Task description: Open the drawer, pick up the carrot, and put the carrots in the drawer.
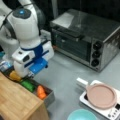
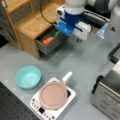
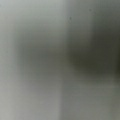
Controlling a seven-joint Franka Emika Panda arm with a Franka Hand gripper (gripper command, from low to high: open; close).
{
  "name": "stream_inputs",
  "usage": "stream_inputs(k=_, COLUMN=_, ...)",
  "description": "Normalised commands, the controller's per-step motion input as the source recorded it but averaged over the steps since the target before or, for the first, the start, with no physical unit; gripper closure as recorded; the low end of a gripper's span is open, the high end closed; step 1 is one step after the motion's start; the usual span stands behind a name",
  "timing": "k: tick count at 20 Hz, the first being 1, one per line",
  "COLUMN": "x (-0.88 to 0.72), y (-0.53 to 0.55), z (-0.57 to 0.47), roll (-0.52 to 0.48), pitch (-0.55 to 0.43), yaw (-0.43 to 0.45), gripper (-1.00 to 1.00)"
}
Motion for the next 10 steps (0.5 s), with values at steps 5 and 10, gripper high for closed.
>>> stream_inputs(k=5, x=-0.03, y=-0.22, z=0.0, roll=-0.079, pitch=0.017, yaw=0.175, gripper=-1.0)
stream_inputs(k=10, x=0.0, y=-0.26, z=0.02, roll=-0.076, pitch=0.023, yaw=0.165, gripper=-1.0)
